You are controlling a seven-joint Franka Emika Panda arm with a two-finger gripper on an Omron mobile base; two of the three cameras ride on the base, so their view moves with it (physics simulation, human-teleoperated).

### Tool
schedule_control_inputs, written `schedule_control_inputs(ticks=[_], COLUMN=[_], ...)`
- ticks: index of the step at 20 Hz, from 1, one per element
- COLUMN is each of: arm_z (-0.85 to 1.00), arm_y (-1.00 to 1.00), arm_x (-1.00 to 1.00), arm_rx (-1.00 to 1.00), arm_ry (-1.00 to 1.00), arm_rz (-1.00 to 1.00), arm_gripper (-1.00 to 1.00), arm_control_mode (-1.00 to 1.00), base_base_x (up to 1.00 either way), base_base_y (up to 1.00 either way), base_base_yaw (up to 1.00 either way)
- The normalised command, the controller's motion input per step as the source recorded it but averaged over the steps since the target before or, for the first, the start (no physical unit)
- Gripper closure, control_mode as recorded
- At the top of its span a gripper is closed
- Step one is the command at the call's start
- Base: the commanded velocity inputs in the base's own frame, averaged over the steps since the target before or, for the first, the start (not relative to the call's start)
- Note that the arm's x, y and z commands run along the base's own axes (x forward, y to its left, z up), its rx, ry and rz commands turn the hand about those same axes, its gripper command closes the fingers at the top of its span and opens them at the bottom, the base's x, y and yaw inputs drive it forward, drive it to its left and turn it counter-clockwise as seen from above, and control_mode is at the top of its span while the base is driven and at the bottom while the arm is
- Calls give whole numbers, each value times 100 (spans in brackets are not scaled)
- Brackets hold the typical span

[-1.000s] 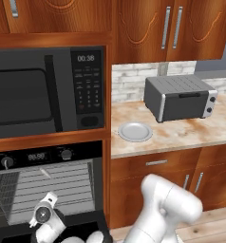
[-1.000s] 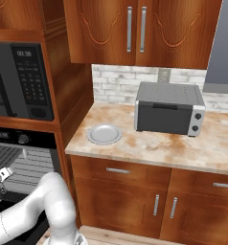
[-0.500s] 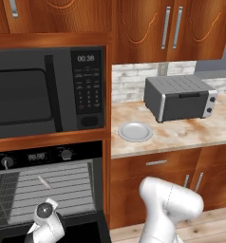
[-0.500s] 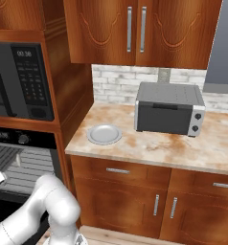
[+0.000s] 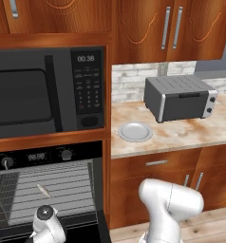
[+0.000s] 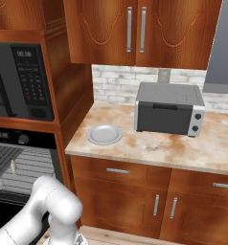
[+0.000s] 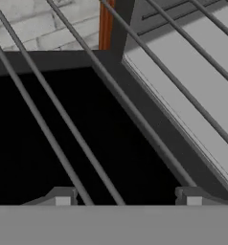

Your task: Take the fish from the oven and place it on the plate on the counter.

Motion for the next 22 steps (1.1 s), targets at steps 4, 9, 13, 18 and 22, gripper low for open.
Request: schedule_control_inputs(ticks=[4,9,13,18,22], arm_z=[-93,-86,-37,77,100], arm_y=[-7,-7,-2,0,0], arm_x=[-100,-100,-96,-46,-29], arm_rx=[0,0,1,9,11], arm_ry=[12,12,2,-16,-2], arm_rz=[0,0,0,0,0], arm_gripper=[100,100,100,100,100], arm_control_mode=[-100,-100,-100,-100,-100], base_base_x=[0,0,0,0,0], base_base_y=[0,0,0,0,0], base_base_yaw=[0,0,0,0,0])
